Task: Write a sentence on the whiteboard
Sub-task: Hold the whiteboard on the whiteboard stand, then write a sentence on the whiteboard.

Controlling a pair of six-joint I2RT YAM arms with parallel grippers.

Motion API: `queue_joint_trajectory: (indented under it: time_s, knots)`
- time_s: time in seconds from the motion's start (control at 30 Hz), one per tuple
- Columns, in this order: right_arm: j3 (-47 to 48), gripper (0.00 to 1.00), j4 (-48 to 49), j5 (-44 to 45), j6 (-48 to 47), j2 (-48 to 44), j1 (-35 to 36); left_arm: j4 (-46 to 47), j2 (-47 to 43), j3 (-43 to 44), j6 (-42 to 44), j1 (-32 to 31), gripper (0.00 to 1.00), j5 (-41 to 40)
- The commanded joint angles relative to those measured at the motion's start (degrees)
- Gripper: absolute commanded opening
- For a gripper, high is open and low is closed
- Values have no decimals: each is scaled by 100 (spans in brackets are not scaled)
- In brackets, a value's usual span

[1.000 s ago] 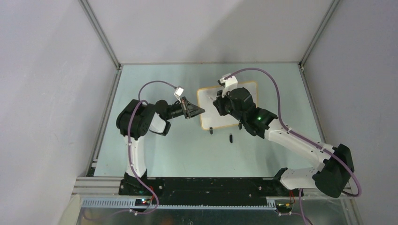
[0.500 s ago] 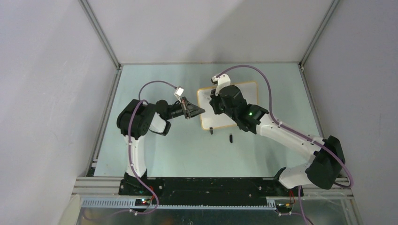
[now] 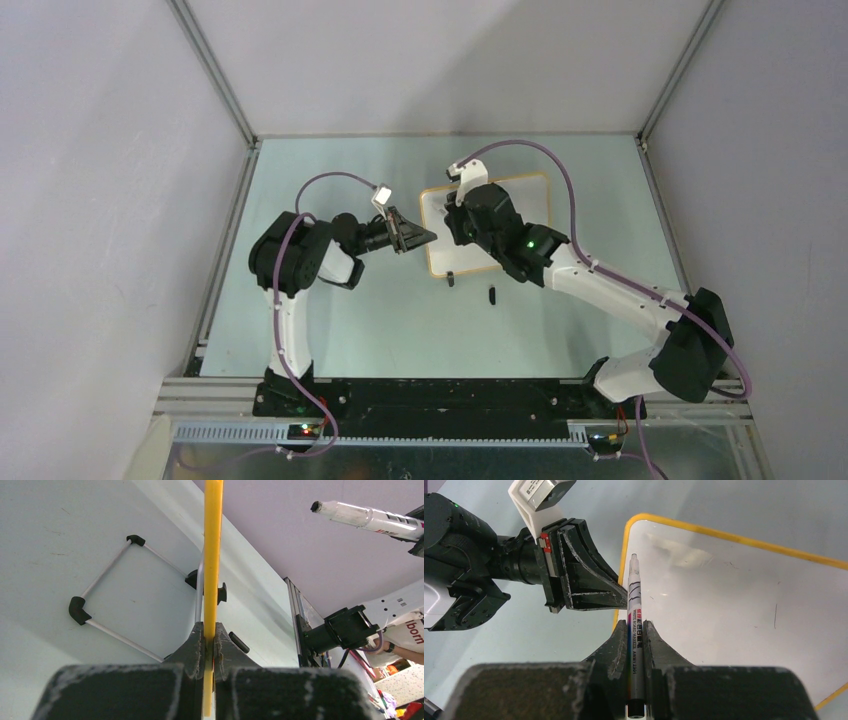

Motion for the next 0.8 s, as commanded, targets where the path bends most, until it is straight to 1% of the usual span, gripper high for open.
queue_joint_trajectory:
  time_s: [0.0,0.4,0.77]
  knots:
    - [340,0,184,165,-120,-41,34,251,26,113,-16,-33,0,187]
    - [407,0,205,159,-190,18,22,249,-20,71,14,-34,0,183]
    - [520,0,32,128,-169,136,20,251,-49,30,37,-33,0,166]
